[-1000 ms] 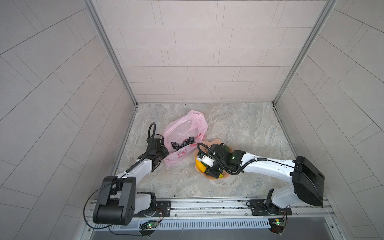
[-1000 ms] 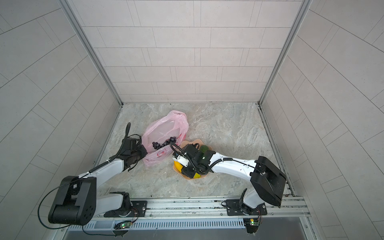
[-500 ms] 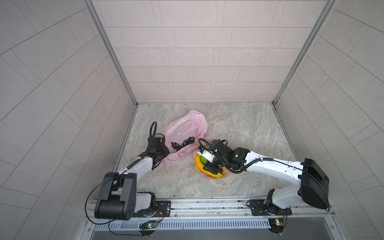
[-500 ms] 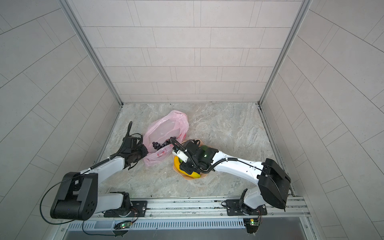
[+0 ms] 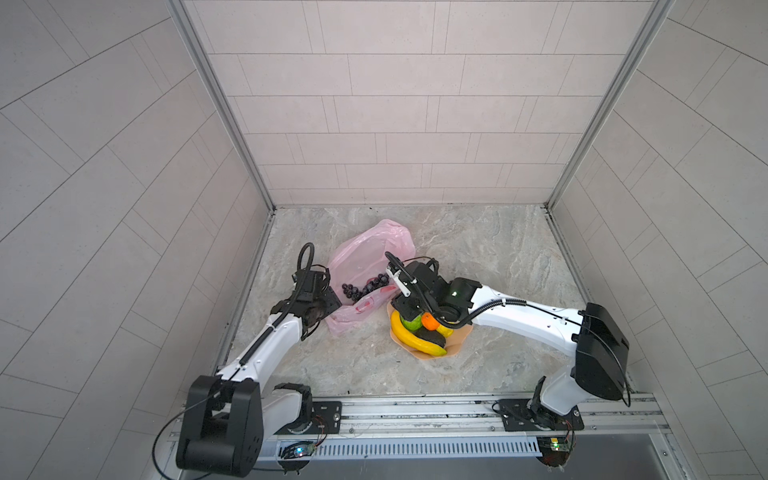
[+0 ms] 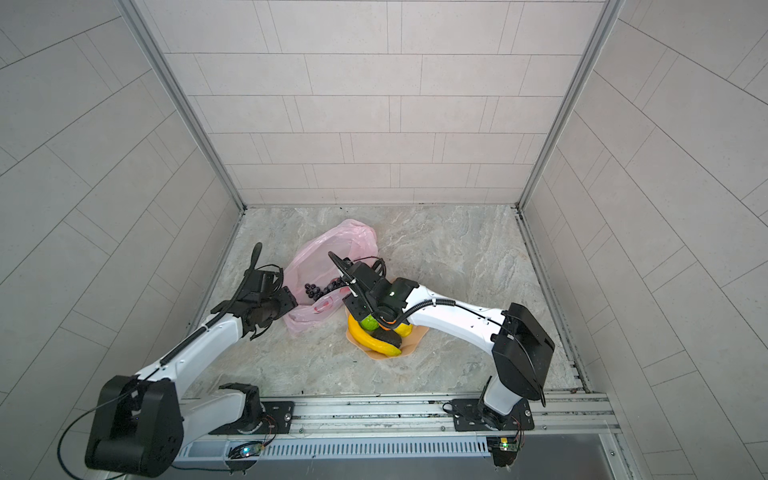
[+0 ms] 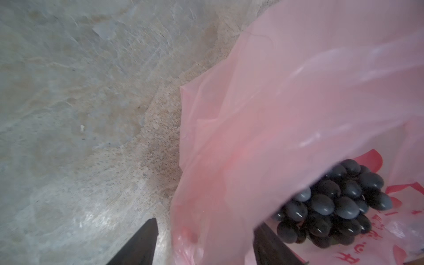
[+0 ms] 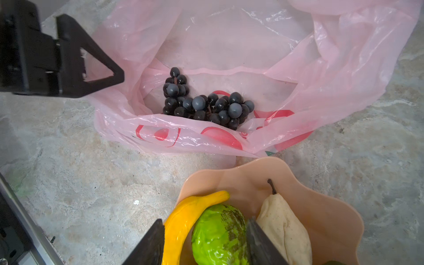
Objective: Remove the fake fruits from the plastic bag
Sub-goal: 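Move the right gripper back over the bag above the dark grapes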
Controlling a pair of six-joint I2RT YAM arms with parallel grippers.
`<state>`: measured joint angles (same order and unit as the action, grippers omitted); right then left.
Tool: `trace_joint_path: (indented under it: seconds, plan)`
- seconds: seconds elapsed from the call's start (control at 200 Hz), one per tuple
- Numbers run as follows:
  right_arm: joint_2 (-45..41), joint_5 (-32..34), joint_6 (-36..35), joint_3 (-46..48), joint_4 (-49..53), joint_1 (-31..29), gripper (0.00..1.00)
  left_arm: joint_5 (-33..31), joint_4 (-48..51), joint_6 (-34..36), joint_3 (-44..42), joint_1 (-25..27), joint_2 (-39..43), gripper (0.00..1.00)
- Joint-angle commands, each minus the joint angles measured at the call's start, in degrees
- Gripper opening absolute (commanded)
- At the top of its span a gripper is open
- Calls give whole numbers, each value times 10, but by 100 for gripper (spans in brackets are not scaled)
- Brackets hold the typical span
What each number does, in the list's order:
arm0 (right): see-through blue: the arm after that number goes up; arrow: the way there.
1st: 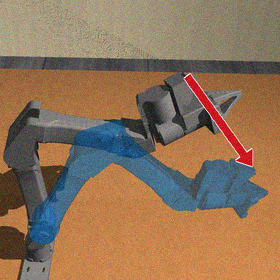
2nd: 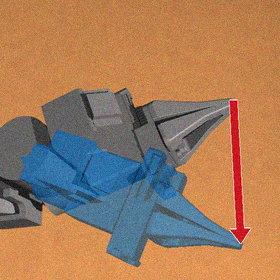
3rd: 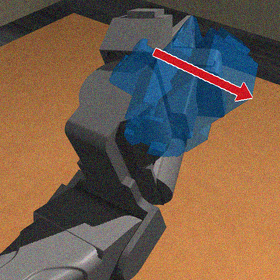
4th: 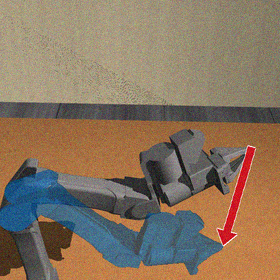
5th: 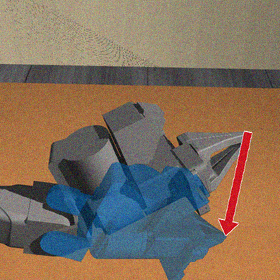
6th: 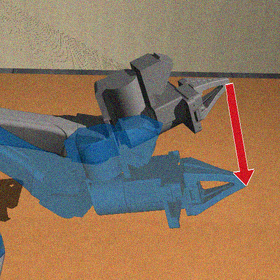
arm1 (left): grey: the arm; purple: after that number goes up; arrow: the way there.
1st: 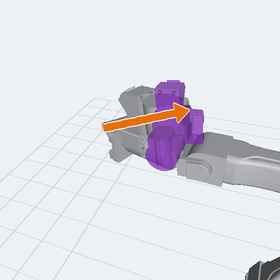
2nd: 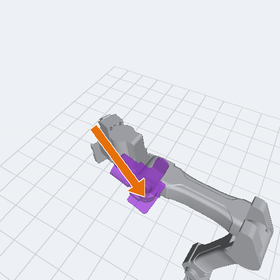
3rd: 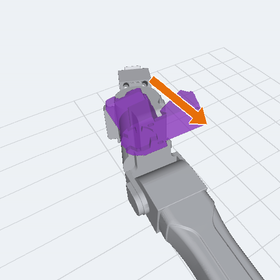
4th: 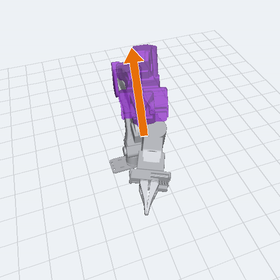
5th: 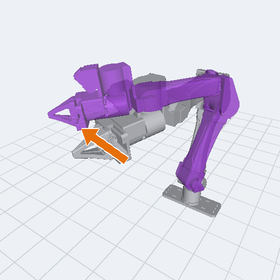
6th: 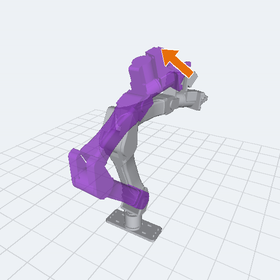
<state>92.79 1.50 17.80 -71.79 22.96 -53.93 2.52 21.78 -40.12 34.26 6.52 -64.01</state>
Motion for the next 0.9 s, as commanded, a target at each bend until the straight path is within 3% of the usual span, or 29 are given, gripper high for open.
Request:
trace_joint_path:
  seconds: [0.0,0.2,0.395,0.67,0.891]
  plan:
    - [22,7,9,-24,-6,1,56,-7,71,-11,21,1,16,73]
    - [74,7,-3,-60,-12,1,56,40,49,-7,15,5,-6,74]
    - [143,5,-7,-142,28,11,56,50,50,3,-17,20,5,69]
    - [236,10,-16,-235,78,12,54,58,52,-2,-71,28,27,55]
    - [262,21,-19,-242,95,12,50,45,36,-11,-81,28,16,48]
